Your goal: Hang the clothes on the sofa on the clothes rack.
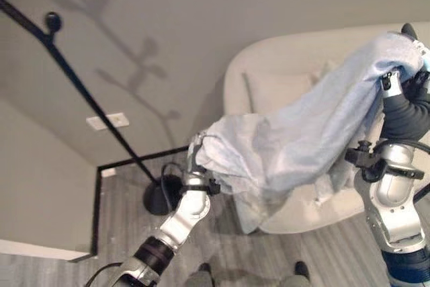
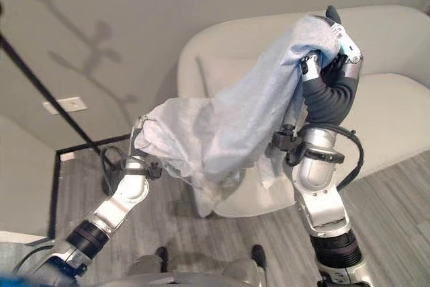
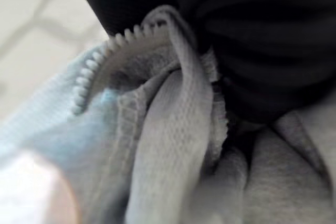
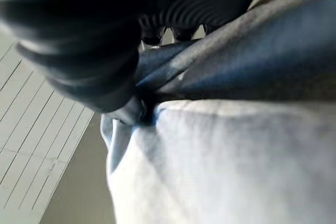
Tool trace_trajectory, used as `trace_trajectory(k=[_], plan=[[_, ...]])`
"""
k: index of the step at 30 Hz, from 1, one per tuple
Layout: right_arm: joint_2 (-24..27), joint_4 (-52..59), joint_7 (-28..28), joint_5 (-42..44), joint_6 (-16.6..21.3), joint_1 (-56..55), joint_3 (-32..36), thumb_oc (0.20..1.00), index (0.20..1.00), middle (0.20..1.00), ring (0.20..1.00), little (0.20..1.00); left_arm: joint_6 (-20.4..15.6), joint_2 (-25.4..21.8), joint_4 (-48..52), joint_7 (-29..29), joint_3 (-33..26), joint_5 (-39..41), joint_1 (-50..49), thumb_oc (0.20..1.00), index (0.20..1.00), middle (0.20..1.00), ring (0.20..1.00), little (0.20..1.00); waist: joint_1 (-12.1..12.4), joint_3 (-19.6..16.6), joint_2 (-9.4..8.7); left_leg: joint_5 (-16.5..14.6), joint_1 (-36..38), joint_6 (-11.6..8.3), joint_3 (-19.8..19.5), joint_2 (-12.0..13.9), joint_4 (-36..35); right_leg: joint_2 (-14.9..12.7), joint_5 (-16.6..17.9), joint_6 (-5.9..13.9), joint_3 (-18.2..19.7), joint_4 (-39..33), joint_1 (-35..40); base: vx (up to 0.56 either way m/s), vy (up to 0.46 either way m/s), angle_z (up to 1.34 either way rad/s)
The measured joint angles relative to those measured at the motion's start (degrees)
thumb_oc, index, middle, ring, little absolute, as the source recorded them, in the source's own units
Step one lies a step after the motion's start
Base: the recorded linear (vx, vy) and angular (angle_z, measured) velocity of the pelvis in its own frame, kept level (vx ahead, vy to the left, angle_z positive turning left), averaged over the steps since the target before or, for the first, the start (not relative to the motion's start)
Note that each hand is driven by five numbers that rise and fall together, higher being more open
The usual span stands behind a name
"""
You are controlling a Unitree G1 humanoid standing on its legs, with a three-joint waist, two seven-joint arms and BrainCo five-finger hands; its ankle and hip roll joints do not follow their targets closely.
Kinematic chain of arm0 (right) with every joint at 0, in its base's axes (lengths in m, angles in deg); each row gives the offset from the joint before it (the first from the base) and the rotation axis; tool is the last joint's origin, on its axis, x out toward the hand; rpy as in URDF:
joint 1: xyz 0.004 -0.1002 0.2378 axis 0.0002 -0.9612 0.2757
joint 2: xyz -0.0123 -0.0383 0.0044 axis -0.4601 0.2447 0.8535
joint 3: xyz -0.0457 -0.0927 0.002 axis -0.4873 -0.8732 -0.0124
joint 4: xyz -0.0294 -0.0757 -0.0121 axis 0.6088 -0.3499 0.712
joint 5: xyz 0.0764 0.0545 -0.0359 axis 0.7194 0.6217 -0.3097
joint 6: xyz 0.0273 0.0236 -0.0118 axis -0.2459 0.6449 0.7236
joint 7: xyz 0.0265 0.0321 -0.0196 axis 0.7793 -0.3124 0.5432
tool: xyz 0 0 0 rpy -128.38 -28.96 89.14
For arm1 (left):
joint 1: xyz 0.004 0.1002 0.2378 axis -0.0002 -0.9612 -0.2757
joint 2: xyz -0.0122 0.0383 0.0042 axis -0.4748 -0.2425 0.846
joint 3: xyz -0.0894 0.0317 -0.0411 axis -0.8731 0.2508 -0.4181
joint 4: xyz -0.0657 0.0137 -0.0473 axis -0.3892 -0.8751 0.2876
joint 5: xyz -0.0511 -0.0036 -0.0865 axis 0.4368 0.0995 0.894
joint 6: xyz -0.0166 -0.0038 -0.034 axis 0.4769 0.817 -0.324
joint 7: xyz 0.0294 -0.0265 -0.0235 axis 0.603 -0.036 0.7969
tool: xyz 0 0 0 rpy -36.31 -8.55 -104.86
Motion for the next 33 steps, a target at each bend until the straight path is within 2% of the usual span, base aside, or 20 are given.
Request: trace_trajectory(k=[1,2,3,4,5,7,8,9,11,13,14,15,23,24,26,28,30,31,32,33], plan=[[-1.09,-0.70,0.06,-0.95,-0.13,0.09,-0.09,0.200,0.200,0.200,0.200,0.200,-0.38,-0.82,0.20,0.13,-1.22,-0.39,-1.39,0.200,0.200,0.200,0.200,0.200,1.04,0.03,0.05,-0.13,0.68,0.64,1.05,-0.20,-0.81,-0.86,-0.23,0.27,-3.73,2.11,-0.92,-0.10,0.463,-0.43],[-1.43,-0.69,0.62,-0.96,-0.86,0.20,-0.21,0.200,0.200,0.200,0.200,0.200,-0.38,-2.18,0.55,0.69,-1.86,-0.45,-2.94,0.200,0.200,0.200,0.200,0.200,1.98,-0.07,0.06,0.57,0.66,1.93,2.21,-1.24,-0.62,-0.30,2.82,0.08,-4.81,2.17,-1.02,-0.14,0.570,-0.35],[-2.20,-0.42,0.79,-1.06,-0.83,0.31,-0.41,0.200,0.200,0.200,0.200,0.200,-0.64,-2.60,0.96,0.81,-2.86,-1.16,-4.01,0.200,0.200,0.200,0.200,0.200,2.39,-0.12,-0.05,0.93,1.04,2.56,3.79,-0.77,-1.94,-1.15,3.67,0.43,-8.21,2.24,-1.12,-0.09,0.372,-0.46],[-1.86,-0.28,0.77,-1.07,-0.90,0.99,-1.73,0.200,0.200,0.200,0.200,0.200,-0.50,-3.98,1.33,1.52,-4.28,-1.38,-6.27,0.200,0.200,0.200,0.200,0.200,3.17,0.21,0.45,1.92,1.80,3.63,4.89,-0.22,-4.55,0.39,2.63,1.35,-8.37,1.81,-1.39,-0.07,0.230,-0.44],[-1.55,-0.29,0.74,-1.33,-0.92,0.97,-1.95,0.200,0.200,0.200,0.200,0.200,-0.40,-4.45,1.34,1.40,-4.47,-1.64,-7.42,0.200,0.200,0.200,0.200,0.200,3.24,0.41,0.75,3.04,3.01,3.69,5.24,-0.16,-6.66,1.54,0.74,2.75,-8.84,1.10,-0.92,-0.06,0.307,-0.46],[-1.42,-0.31,0.82,-1.54,-0.89,0.33,-1.59,0.200,0.200,0.200,0.200,0.200,-0.41,-4.62,1.50,1.14,-4.66,-1.86,-8.92,0.200,0.200,0.200,0.200,0.200,3.57,0.54,1.28,4.37,4.83,3.97,5.66,0.24,-9.68,4.24,-1.13,3.39,-8.67,0.97,0.57,-0.02,0.268,-0.26],[-1.17,-0.22,0.64,-1.77,-0.76,-0.65,-1.22,0.200,0.200,0.200,0.200,0.200,-0.40,-4.17,2.22,0.58,-5.38,-1.89,-10.04,0.200,0.200,0.200,0.200,0.200,3.57,0.64,1.53,4.90,6.04,4.93,5.95,0.40,-12.11,7.17,-4.17,4.97,-8.91,2.38,0.62,0.01,0.199,-0.34],[-0.08,-0.32,0.66,-2.25,-0.85,-2.25,-1.16,0.200,0.200,0.200,0.200,0.200,-0.40,-3.90,4.22,-0.58,-6.52,-2.00,-13.22,0.200,0.200,0.200,0.200,0.200,3.46,0.82,2.67,8.49,9.73,4.99,5.97,2.78,-18.40,13.85,-11.61,2.74,-5.74,5.45,0.12,0.01,0.114,-0.37],[1.90,-0.15,0.68,-2.54,-0.75,-2.20,-0.96,0.200,0.200,0.200,0.200,0.200,-0.40,-4.19,5.60,-1.65,-6.49,-2.03,-14.66,0.200,0.200,0.200,0.200,0.200,3.48,0.05,2.02,10.86,12.38,3.24,6.63,2.74,-22.63,17.61,-11.77,2.10,-6.73,-1.40,3.23,0.01,0.129,-0.29],[2.58,-0.18,0.68,-2.59,-0.50,-2.25,-0.68,0.200,0.200,0.200,0.200,0.200,-0.42,-2.59,5.69,-2.68,-6.08,-2.07,-14.85,0.200,0.200,0.200,0.200,0.200,2.94,-0.99,2.48,12.12,13.38,2.81,6.64,2.47,-24.86,19.23,-11.64,2.09,-6.84,-4.39,4.97,-0.02,0.102,0.04],[2.95,-0.26,0.70,-2.64,-0.42,-2.90,0.05,0.200,0.200,0.200,0.200,0.200,-0.41,-1.25,5.39,-3.30,-6.07,-2.05,-14.51,0.200,0.200,0.200,0.200,0.200,1.69,-1.29,2.99,12.58,13.29,2.74,4.98,3.08,-25.01,20.60,-13.85,2.57,-3.54,-3.56,5.10,-0.01,0.070,0.31],[3.12,-0.28,0.72,-2.65,-0.48,-3.20,0.62,0.200,0.200,0.200,0.200,0.200,-0.41,0.22,5.35,-3.90,-5.38,-2.08,-14.36,0.200,0.200,0.200,0.200,0.200,1.53,-1.55,3.10,13.05,13.30,2.12,4.65,4.05,-25.10,22.27,-14.49,1.84,-1.41,-3.06,5.00,0.00,0.074,0.30],[3.09,-0.16,0.63,-2.86,-0.42,-3.07,0.38,0.200,0.200,0.200,0.200,0.200,-0.42,2.53,5.52,-5.80,-3.45,-2.07,-15.55,0.200,0.200,0.200,0.200,0.200,2.18,-4.32,4.54,13.40,13.73,1.54,3.95,6.48,-25.12,24.85,-14.52,-0.34,-1.90,-3.54,6.10,0.03,-0.015,0.04],[3.08,-0.19,0.36,-2.42,-0.05,-3.03,-0.40,0.200,0.200,0.200,0.200,0.200,-0.42,2.54,5.70,-6.09,-3.53,-2.06,-16.34,0.200,0.200,0.200,0.200,0.200,2.37,-4.59,4.75,13.35,13.65,1.39,4.20,6.46,-24.06,24.86,-14.64,-0.47,-1.60,-3.19,6.17,-0.05,-0.022,-0.04],[3.11,-0.26,-0.67,-2.07,0.59,-3.40,-2.38,0.200,0.200,0.200,0.200,0.200,-0.41,2.35,5.69,-6.26,-3.85,-2.07,-16.32,0.200,0.200,0.200,0.200,0.200,2.21,-4.12,3.89,12.91,10.83,0.78,3.97,5.99,-18.75,24.76,-15.53,-1.37,-0.25,-1.54,5.45,-0.05,0.024,0.10],[3.46,-0.36,-1.80,-2.02,0.60,-3.32,-2.61,0.200,0.200,0.200,0.200,0.200,-0.41,2.37,5.69,-6.29,-3.91,-2.09,-16.30,0.200,0.200,0.200,0.200,0.200,2.34,-4.07,4.05,12.85,10.31,0.73,3.65,6.30,-18.26,25.07,-15.84,-1.78,-0.60,-0.59,4.67,-0.01,0.091,0.20],[4.45,-1.30,-2.05,-2.00,0.70,-3.07,-2.58,0.200,0.200,0.200,0.200,0.200,-0.44,1.85,5.48,-6.16,-4.39,-3.19,-15.83,0.200,0.200,0.200,0.200,0.200,2.42,-3.69,3.95,13.06,8.24,-0.80,2.68,6.78,-15.57,23.95,-16.71,-3.34,-0.55,0.79,4.09,0.08,0.143,0.16],[5.63,-1.53,-2.21,-1.97,0.68,-3.00,-2.48,0.200,0.200,0.200,0.200,0.200,-0.45,1.67,5.58,-6.15,-4.59,-4.07,-15.97,0.200,0.200,0.200,0.200,0.200,2.75,-3.70,4.53,12.65,8.36,-1.24,3.47,6.53,-15.95,24.13,-16.67,-3.27,-0.70,1.31,3.84,0.10,0.178,0.08],[7.22,-1.60,-2.25,-1.96,0.73,-2.92,-2.20,0.200,0.200,0.200,0.200,0.200,-0.56,1.63,5.73,-6.03,-4.94,-4.65,-15.99,0.200,0.200,0.200,0.200,0.200,2.97,-3.48,5.40,9.86,8.33,-1.87,3.87,7.38,-16.50,24.82,-16.88,-3.13,-0.83,2.20,3.34,0.06,0.106,-0.09],[6.80,-2.50,-2.29,-1.96,1.00,-3.20,-2.09,0.200,0.200,0.200,0.200,0.200,-0.54,0.82,5.56,-5.75,-5.80,-5.45,-15.89,0.200,0.200,0.200,0.200,0.200,3.07,-3.53,4.82,8.05,8.27,-3.93,5.14,7.60,-16.24,23.76,-17.21,-3.57,0.43,3.10,2.76,0.11,0.301,-0.14]])
